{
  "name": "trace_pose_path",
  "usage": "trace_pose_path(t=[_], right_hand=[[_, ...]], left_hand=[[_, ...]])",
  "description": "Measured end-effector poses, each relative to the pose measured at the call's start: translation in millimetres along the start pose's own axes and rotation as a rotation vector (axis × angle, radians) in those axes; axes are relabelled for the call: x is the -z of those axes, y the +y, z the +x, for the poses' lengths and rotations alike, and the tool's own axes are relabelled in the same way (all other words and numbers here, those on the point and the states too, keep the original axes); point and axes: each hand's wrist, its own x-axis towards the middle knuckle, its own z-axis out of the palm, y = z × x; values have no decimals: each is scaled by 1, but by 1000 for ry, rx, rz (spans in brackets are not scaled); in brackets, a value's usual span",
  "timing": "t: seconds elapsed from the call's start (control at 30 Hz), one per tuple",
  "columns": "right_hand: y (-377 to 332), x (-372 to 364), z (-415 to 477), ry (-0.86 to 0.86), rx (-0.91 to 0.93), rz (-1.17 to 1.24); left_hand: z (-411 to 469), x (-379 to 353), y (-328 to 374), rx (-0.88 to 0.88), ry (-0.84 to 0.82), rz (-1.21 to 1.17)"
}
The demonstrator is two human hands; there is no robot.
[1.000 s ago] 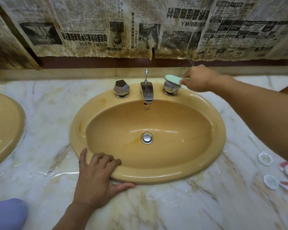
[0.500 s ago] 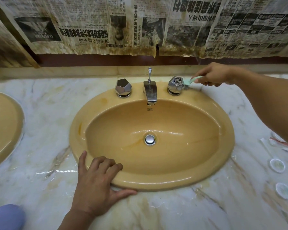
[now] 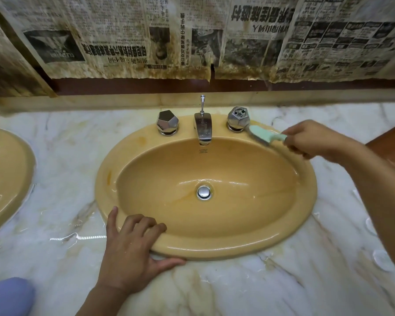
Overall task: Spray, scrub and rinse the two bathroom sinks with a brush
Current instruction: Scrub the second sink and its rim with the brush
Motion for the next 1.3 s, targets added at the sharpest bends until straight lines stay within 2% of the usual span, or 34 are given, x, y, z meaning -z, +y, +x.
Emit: trace_pose_path(t=[0.07, 0.13, 0.27, 0.33, 0.57, 0.83, 0.9, 1.03, 1.17, 1.3], right_hand=[[-6, -30, -27, -66, 7, 166], [-25, -61, -37, -57, 64, 202], [-77, -110, -7, 187, 108, -66], [-98, -123, 8, 239, 73, -78], [-103, -124, -3, 237, -96, 65], [-124, -103, 11, 160, -34, 164], [-116, -105, 8, 146, -48, 151], [-68, -119, -27, 233, -10, 99], [-10, -132, -90, 221, 56, 82], [17, -132, -148, 212, 8, 118]], left_hand=[[0, 0, 0, 2, -7, 2], [-1, -1, 0, 3, -11, 0], [-1, 0, 1, 14, -13, -8], [-1, 0, 1, 13, -12, -15], [-2, -1, 0, 12, 0, -24], [-2, -4, -1, 0, 4, -12], [-3, -4, -1, -1, 7, -14], [-3, -4, -2, -10, 14, -17], [-4, -5, -4, -26, 12, -10], [-4, -1, -1, -24, -23, -13]])
